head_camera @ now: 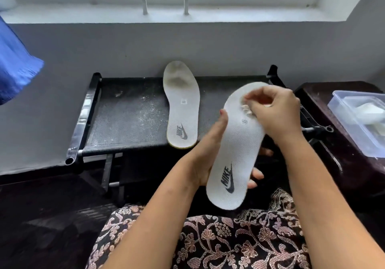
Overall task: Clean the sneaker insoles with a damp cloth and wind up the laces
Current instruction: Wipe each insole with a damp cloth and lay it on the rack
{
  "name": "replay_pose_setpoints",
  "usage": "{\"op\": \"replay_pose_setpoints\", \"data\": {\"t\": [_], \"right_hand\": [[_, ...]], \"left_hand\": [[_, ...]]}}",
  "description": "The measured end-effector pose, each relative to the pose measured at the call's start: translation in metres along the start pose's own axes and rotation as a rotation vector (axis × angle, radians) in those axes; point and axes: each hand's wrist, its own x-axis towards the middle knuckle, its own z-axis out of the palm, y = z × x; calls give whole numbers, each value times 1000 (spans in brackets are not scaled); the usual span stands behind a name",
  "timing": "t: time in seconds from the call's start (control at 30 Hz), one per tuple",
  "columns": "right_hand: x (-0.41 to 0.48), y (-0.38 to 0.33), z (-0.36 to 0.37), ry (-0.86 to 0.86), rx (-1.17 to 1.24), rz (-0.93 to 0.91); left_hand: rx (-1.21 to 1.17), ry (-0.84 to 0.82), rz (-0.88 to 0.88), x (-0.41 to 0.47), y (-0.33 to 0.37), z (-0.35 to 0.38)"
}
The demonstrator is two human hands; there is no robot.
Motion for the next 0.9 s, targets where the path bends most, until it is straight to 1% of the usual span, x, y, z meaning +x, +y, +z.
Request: {"op": "replay_pose_setpoints", "data": {"t": [0.07, 0.1, 0.17, 0.23, 0.33, 0.4, 0.5, 0.6, 0.7, 0.77, 0.9], "right_hand": [[-6, -1, -3, -69, 240, 70], [-10, -4, -2, -111, 259, 45], [-18, -11, 3, -212, 199, -63], [-22, -18, 3, -301, 199, -154], [-23, -19, 2, -427, 223, -191], [-25, -18, 6, -466, 177, -219], [-25, -18, 14, -369, 72, -357], [-22, -15, 21, -197, -18, -430], [-16, -12, 18, -16, -11, -390], [-10, -7, 15, 68, -12, -341], [-5, 3, 14, 123, -1, -222]], "left_hand": [[-14, 65, 21, 2, 4, -4], [-23, 114, 55, 3, 6, -6], [-55, 184, 155, 4, 10, -7], [-110, 201, 220, 6, 11, -8], [-143, 263, 266, 8, 14, -14], [-160, 313, 284, 9, 14, -19], [-164, 410, 309, 11, 14, -20], [-157, 432, 366, 12, 13, -20], [-104, 421, 412, 14, 10, -17], [-43, 415, 410, 16, 6, -16], [17, 363, 392, 17, 6, -18]]}}
